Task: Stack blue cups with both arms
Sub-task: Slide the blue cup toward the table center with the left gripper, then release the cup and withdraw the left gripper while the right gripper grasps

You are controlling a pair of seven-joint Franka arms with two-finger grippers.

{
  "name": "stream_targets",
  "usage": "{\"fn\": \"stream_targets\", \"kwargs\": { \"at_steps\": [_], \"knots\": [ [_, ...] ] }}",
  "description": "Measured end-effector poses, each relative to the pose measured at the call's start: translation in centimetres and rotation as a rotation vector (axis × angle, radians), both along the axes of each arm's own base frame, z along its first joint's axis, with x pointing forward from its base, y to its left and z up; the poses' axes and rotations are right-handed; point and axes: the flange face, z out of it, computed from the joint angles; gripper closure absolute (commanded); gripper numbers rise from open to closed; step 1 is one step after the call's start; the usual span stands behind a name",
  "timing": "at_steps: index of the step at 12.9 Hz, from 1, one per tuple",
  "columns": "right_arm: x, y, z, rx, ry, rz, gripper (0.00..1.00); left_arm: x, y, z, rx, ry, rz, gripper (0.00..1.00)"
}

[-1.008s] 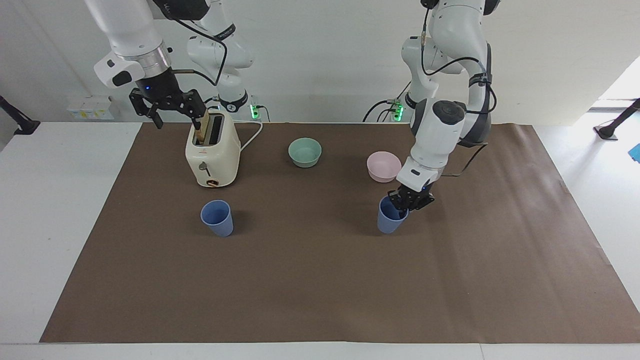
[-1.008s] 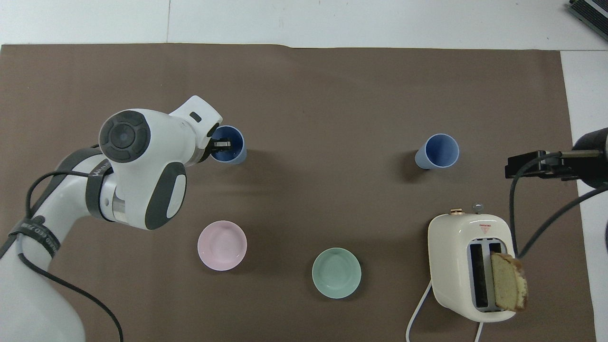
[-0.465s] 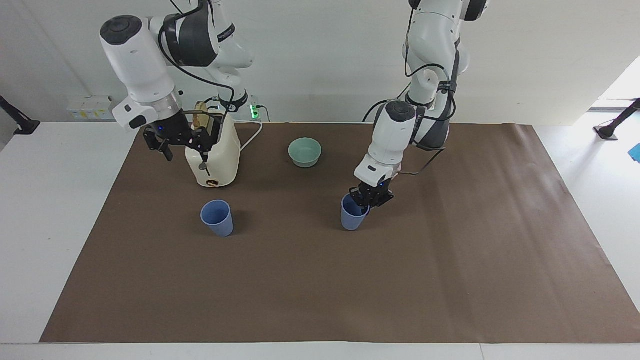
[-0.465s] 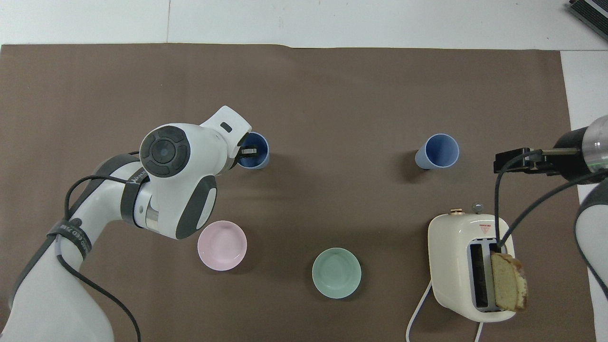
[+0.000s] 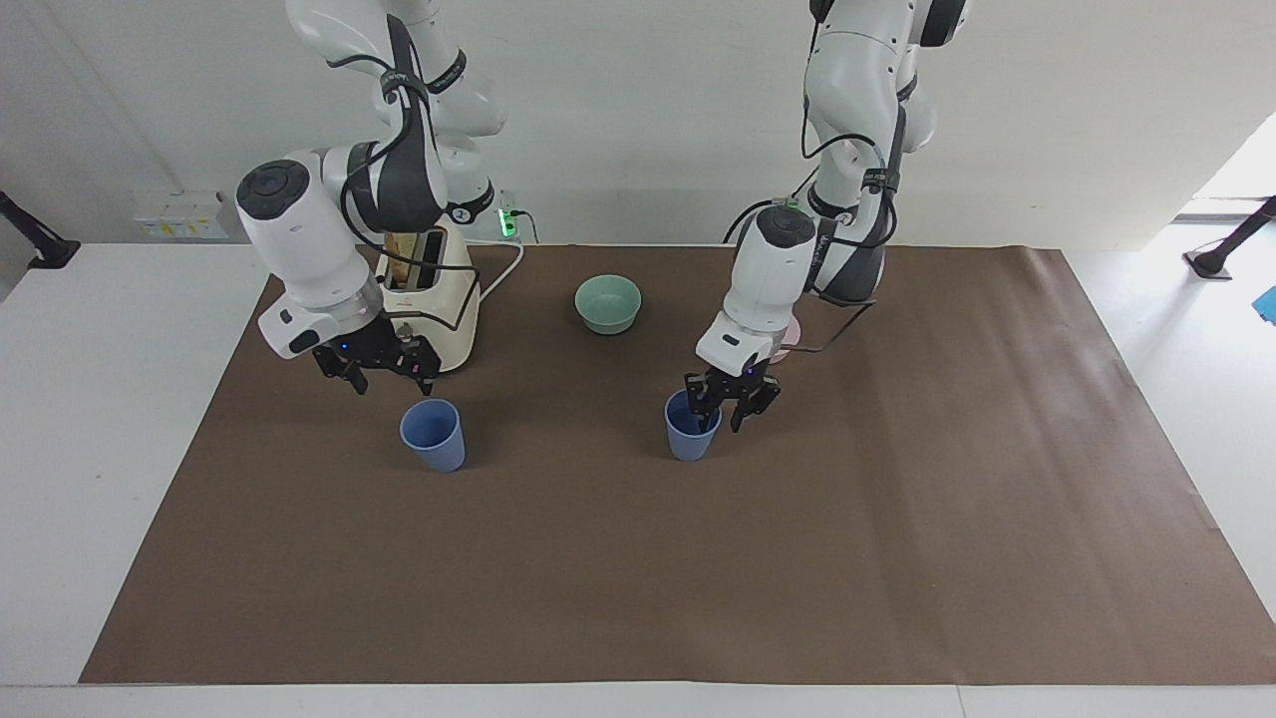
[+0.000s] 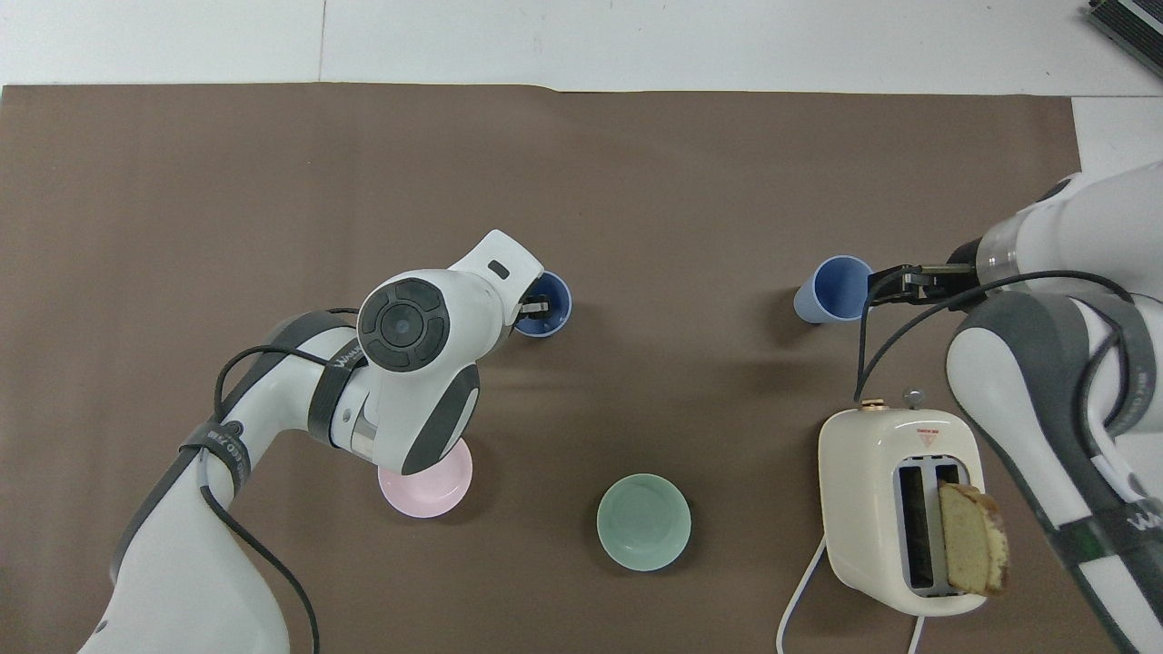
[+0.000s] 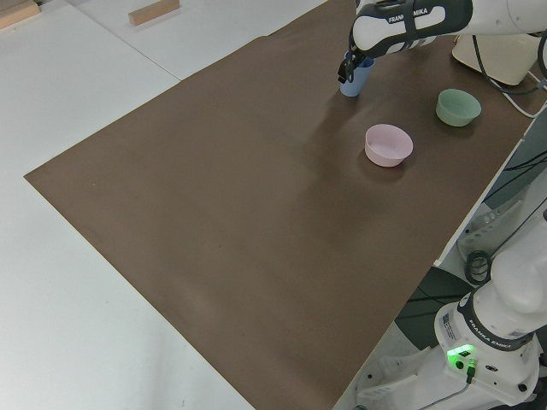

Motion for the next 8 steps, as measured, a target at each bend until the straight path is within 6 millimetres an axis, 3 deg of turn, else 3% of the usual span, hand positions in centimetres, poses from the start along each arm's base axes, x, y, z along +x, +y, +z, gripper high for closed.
{"fn": "stream_targets", "kwargs": {
  "at_steps": [2,4,5,6,7,8],
  "knots": [
    [0.8,-0.2,-2.9,0.009,-0.001,-0.005,0.00,0.1,0.6,1.5,0.002,0.007,0.007,0.00],
    [1.1,-0.5,-5.2,0.013,0.002,-0.012,0.00,-0.1,2.1,4.2,0.014,0.042,0.020,0.00],
    [1.0,-0.5,-6.1,0.014,0.004,-0.013,0.48,-0.2,3.5,6.2,0.022,0.061,0.019,0.00],
    [0.9,-0.5,-6.7,0.015,0.009,-0.013,0.88,-0.3,5.4,8.4,0.030,0.075,0.006,0.00],
    [0.8,-0.4,-6.8,0.015,0.012,-0.012,1.00,-0.4,7.8,10.5,0.040,0.091,-0.012,0.00],
    [0.8,-0.3,-6.8,0.015,0.013,-0.009,1.00,-0.5,10.6,12.6,0.050,0.106,-0.033,0.00]
  ]
}}
